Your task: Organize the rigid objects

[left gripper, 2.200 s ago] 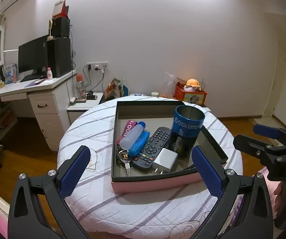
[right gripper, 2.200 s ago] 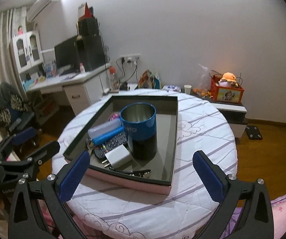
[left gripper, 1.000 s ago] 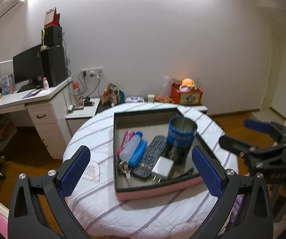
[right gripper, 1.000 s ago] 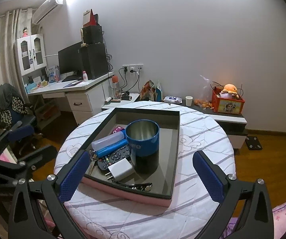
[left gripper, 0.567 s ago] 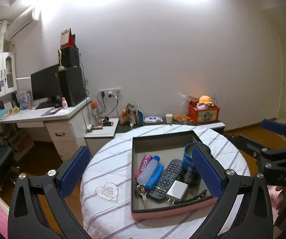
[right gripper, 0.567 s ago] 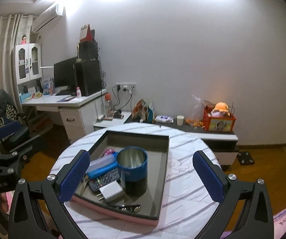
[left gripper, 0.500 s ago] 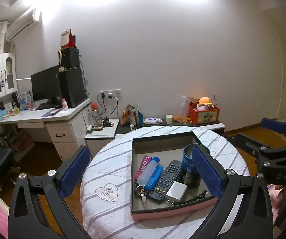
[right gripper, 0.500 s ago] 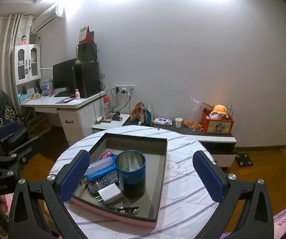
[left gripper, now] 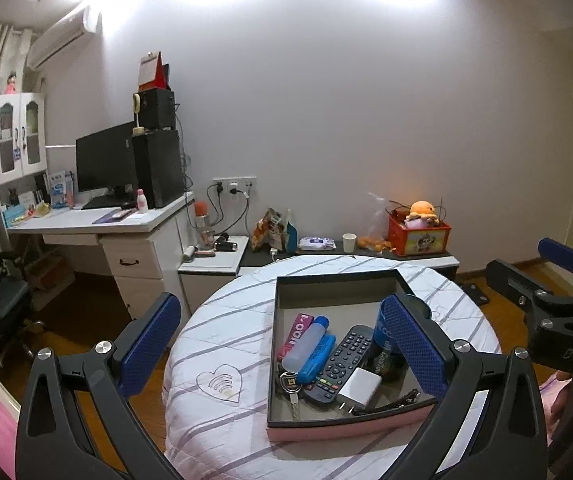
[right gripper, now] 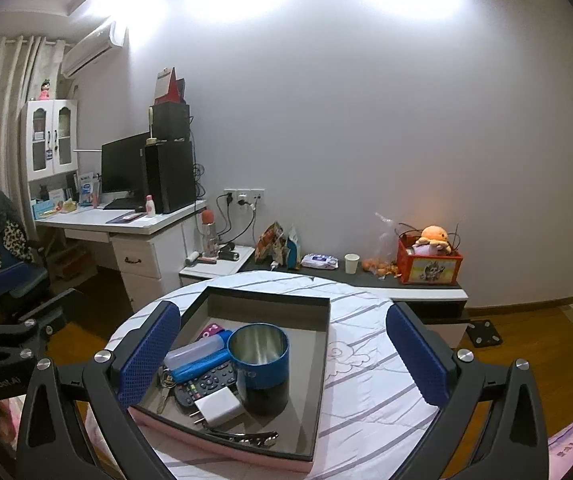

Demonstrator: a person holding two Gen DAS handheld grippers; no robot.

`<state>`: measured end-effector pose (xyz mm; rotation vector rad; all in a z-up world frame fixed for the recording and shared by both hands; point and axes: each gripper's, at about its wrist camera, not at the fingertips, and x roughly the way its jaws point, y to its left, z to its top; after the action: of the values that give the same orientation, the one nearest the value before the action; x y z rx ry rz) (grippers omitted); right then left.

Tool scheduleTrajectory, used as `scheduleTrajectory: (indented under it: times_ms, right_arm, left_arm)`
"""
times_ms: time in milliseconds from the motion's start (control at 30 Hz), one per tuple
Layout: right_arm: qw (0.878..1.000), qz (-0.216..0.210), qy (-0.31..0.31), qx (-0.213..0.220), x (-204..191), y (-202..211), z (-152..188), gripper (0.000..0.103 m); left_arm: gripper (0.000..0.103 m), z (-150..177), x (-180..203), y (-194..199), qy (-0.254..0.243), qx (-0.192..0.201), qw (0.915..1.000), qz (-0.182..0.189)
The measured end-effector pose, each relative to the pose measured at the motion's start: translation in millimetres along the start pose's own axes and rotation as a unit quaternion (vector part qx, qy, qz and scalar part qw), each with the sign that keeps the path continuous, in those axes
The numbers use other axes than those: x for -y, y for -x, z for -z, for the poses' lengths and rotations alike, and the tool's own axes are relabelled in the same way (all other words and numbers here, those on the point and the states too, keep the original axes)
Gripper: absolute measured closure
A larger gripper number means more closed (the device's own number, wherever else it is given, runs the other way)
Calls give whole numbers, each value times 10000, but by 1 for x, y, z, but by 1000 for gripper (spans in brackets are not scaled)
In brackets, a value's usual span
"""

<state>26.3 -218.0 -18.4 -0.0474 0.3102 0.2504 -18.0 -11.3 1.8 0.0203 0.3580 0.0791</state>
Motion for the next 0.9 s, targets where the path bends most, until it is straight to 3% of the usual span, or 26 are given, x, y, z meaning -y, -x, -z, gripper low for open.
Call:
scheduleTrajectory:
  times_ms: [267,900]
  right_arm:
    - [9999,-17,49,-140,-2,-1,1,0]
    - [9999,113,69,-110,-2,12,-6,0]
  left_arm:
    - [0,1,7,-1,-115,-3,9998,188]
    - [0,-4,8,3,-113,22,9997,230]
